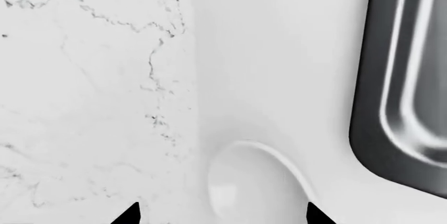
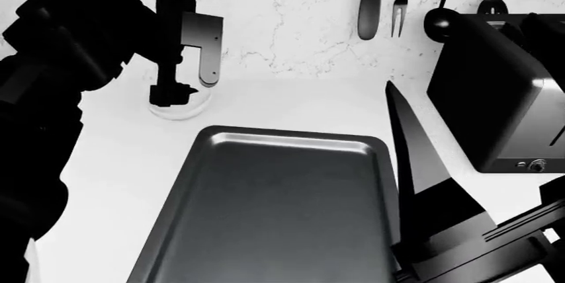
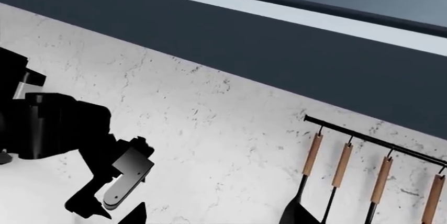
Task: Place the two vegetables and bowl onto the tray for setting up a vegetable dip station.
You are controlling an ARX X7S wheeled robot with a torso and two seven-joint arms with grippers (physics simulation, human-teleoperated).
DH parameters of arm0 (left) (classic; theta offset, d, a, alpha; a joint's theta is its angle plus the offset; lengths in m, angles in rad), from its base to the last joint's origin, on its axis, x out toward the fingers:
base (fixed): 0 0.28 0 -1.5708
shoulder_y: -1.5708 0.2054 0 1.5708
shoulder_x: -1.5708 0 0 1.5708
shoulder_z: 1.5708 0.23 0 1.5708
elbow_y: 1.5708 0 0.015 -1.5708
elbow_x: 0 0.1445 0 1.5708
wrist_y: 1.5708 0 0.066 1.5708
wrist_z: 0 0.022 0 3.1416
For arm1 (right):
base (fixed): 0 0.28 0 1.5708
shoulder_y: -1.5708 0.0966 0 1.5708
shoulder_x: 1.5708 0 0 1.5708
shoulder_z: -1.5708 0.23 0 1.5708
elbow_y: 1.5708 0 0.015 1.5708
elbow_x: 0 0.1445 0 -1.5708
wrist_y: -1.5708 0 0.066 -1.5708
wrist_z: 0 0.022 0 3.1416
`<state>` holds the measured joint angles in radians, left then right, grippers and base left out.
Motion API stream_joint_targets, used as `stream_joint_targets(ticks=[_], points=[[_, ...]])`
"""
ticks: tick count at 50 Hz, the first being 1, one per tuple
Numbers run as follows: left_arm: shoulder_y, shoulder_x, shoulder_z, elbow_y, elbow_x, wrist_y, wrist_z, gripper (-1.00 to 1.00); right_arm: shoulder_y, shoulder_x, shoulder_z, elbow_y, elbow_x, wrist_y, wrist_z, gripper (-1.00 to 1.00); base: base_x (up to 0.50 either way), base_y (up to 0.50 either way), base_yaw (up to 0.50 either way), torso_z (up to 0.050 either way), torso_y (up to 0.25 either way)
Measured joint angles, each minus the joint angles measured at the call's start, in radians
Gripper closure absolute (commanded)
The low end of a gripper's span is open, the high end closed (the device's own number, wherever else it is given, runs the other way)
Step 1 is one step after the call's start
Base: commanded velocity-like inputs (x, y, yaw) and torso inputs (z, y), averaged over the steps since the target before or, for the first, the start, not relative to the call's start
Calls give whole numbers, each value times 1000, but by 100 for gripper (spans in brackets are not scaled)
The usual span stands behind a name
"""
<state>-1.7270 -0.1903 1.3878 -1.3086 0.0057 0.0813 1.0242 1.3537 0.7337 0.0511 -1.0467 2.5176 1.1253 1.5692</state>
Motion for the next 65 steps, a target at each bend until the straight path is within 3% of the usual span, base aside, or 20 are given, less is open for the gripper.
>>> stream_joint_targets(ticks=[22, 46, 65], points=[[43, -7, 50, 0, -4, -4, -1, -100, -2, 10, 18, 0, 15, -12, 1, -100, 0, 0, 0, 0, 0], [108, -1, 34, 0, -4, -19, -54, -100, 70, 31, -73, 0, -6, -80, 1, -100, 0, 0, 0, 0, 0], [146, -4, 118, 0, 2, -66, -142, -100, 149, 54, -150, 0, -10, -152, 1, -100, 0, 0, 0, 0, 0]])
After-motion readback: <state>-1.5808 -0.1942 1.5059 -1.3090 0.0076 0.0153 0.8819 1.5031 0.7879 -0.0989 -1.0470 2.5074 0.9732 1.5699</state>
